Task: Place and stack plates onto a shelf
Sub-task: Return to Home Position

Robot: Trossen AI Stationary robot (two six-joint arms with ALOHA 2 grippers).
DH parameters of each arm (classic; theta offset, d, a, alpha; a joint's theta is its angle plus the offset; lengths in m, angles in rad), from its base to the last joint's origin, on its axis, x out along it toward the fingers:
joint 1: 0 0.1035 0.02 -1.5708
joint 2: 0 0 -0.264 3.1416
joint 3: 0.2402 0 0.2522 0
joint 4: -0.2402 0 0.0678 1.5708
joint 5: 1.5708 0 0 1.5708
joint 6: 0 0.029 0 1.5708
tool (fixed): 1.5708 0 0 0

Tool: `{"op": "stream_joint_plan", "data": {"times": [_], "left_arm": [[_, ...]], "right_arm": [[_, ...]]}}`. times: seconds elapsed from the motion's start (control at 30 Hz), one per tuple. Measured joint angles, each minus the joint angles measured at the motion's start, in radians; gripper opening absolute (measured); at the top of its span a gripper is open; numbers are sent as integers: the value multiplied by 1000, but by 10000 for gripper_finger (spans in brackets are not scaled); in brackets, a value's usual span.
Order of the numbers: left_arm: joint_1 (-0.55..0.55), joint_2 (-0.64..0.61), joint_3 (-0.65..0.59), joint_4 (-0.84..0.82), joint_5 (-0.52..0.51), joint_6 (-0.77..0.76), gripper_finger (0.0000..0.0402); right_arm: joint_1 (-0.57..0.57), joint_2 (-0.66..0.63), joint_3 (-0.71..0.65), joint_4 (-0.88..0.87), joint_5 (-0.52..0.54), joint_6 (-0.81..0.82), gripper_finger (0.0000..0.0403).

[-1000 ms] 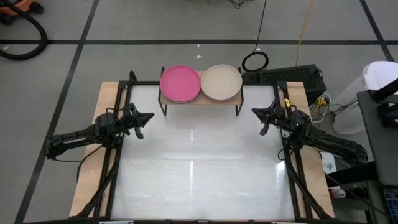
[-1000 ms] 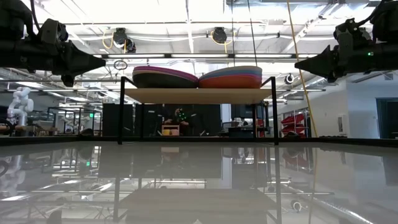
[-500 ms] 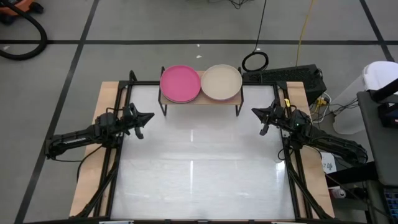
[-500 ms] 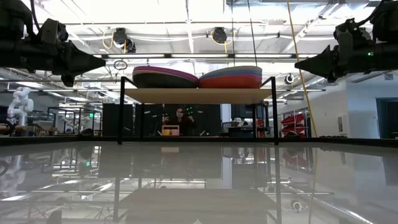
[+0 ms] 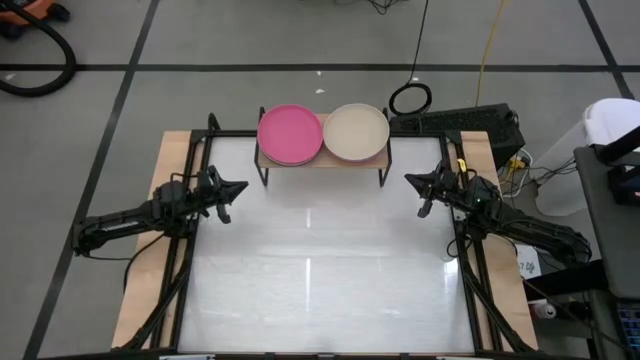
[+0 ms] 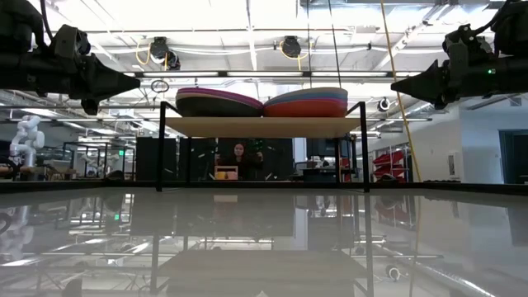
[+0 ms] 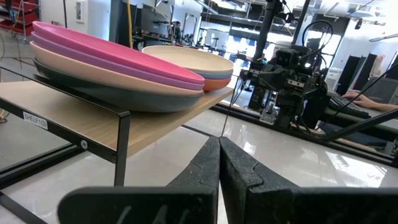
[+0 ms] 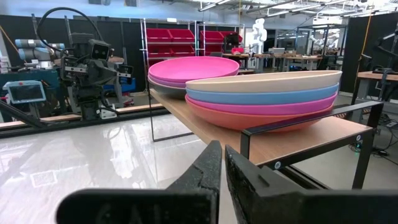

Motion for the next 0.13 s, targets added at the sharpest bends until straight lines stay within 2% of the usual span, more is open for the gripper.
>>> {"op": "stream_joint_plan", "data": {"times": [0.13], "left_arm": [[0,0,0,0,0,0,4]], "right_arm": [[0,0,0,0,0,0,9]]}}
